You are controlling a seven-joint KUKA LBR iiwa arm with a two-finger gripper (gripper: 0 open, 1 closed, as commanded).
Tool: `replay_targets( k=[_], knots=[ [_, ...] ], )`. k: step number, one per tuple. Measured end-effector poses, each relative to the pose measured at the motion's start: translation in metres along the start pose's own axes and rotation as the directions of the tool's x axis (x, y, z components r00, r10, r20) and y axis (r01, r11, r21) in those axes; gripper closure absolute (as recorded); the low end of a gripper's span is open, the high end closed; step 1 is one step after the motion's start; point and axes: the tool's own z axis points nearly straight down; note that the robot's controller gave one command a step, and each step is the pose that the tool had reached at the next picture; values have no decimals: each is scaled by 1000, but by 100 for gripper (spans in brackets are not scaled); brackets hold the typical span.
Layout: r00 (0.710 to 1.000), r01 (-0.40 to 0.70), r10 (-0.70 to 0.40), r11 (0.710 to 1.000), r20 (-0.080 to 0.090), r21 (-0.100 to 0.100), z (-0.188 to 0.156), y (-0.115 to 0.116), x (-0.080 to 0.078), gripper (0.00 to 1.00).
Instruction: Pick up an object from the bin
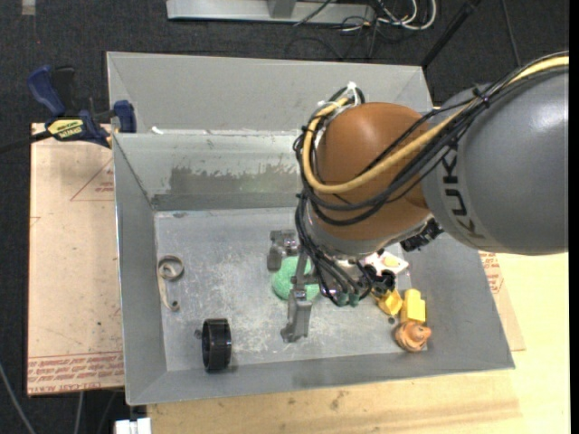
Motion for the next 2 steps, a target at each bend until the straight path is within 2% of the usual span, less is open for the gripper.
replay_targets(
  k=[1, 2],
  knots=[
    [1000, -4, 4, 1000, 8, -1, -4, -1, -2, 0],
    [996, -83, 83, 997, 17, -5, 23, -11, 0, 0]
  ],
)
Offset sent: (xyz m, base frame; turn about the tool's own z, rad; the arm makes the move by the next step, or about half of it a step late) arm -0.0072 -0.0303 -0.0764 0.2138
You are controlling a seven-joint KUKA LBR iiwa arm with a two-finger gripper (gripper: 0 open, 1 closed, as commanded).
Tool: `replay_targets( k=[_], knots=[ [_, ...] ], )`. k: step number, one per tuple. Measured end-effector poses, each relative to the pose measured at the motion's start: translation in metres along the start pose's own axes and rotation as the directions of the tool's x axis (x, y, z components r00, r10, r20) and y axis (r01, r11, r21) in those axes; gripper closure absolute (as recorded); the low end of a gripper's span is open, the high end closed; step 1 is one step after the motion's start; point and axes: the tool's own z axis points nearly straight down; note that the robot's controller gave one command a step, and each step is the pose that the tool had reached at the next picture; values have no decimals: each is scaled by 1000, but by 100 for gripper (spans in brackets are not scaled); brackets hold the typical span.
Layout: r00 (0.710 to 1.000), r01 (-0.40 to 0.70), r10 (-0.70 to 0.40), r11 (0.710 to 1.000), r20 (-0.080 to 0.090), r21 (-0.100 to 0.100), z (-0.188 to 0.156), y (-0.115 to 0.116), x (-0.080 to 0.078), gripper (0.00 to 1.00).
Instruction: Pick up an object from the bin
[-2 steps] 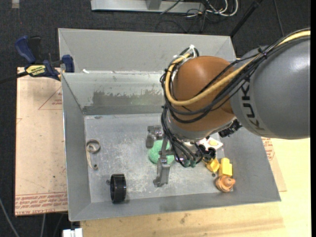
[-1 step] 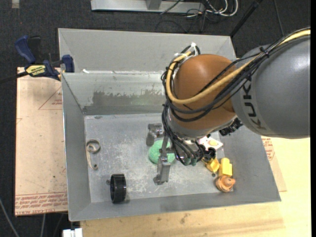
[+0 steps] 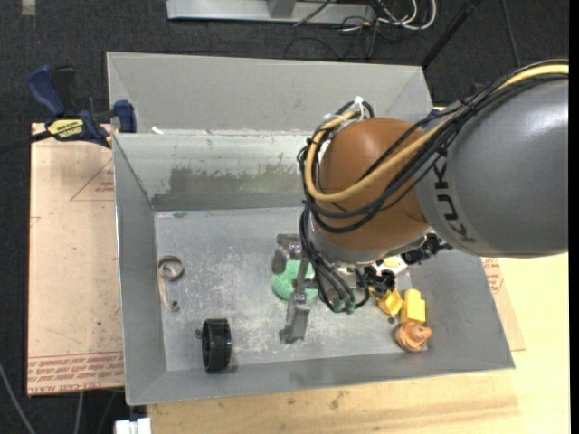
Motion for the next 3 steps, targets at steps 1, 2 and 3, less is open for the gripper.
replay_targets(
  k=[1, 2, 3],
  knots=[
    [996, -86, 86, 996, -7, 3, 53, -17, -31, 0],
    [997, -78, 78, 997, -9, 4, 56, -23, -32, 0],
    [986, -168, 168, 986, -3, 2, 103, -24, -68, 0]
  ],
)
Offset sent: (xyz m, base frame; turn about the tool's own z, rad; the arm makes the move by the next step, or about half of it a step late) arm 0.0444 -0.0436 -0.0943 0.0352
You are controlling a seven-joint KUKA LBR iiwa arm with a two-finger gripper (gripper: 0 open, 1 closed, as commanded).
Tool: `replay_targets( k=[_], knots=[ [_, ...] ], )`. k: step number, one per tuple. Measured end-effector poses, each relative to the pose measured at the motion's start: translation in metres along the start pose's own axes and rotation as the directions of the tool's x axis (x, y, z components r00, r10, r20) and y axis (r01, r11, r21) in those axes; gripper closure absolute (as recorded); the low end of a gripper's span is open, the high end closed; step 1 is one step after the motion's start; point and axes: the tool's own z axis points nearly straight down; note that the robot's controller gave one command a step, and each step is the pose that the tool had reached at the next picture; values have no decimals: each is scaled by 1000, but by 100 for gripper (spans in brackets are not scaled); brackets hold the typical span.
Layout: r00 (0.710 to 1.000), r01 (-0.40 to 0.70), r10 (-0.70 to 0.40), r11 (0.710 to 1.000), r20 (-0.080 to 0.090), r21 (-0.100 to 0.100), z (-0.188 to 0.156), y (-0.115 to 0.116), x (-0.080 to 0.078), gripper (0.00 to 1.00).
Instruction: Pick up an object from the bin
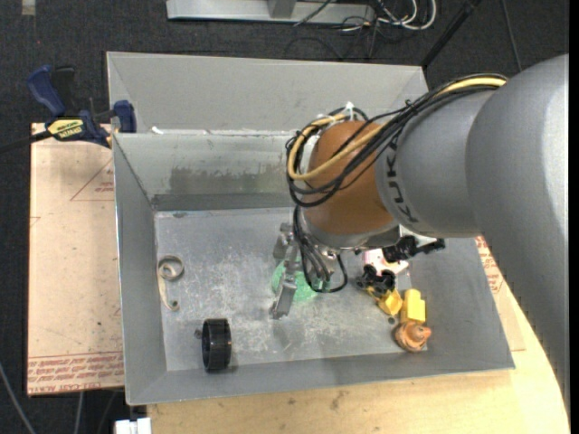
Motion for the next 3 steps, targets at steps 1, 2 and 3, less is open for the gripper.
replay_targets(
  k=[1, 2, 3],
  knots=[
    [997, -83, 83, 997, -9, 4, 6, -35, 15, 0],
    [995, -104, 104, 995, -8, 4, 0, -46, 21, 0],
    [985, 174, -174, 985, -4, 1, 15, -49, -22, 100]
  ],
)
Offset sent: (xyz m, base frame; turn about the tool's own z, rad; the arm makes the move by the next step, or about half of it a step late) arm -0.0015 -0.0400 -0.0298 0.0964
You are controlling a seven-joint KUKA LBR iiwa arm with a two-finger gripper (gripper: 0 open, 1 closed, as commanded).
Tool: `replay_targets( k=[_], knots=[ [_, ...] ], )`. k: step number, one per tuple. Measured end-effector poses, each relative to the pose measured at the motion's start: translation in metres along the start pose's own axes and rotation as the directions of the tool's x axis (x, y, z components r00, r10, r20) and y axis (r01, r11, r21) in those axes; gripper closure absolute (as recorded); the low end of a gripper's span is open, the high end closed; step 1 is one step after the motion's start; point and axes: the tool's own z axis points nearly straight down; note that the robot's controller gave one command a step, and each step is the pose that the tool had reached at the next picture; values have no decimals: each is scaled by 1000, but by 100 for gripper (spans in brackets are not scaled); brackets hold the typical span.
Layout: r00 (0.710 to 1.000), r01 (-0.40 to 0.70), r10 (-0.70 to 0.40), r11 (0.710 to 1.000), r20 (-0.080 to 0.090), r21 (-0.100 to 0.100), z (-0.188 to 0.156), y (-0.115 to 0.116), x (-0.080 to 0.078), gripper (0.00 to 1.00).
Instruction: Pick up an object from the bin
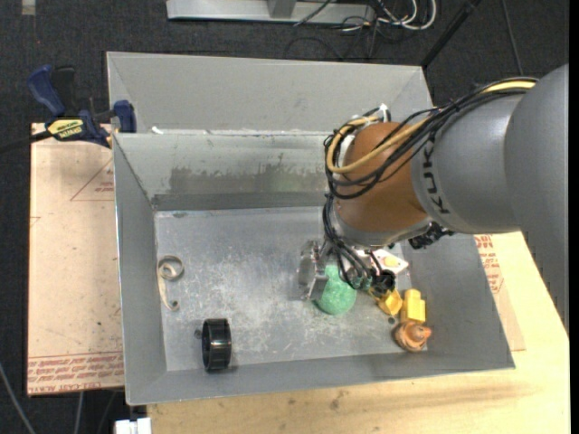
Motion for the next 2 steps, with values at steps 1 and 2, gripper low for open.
replay_targets(
  k=[1, 2],
  knots=[
    [1000, 0, 0, 1000, 0, 0, 0, 0, 0, 0],
    [1000, 0, 0, 1000, 0, 0, 0, 0, 0, 0]
  ],
)
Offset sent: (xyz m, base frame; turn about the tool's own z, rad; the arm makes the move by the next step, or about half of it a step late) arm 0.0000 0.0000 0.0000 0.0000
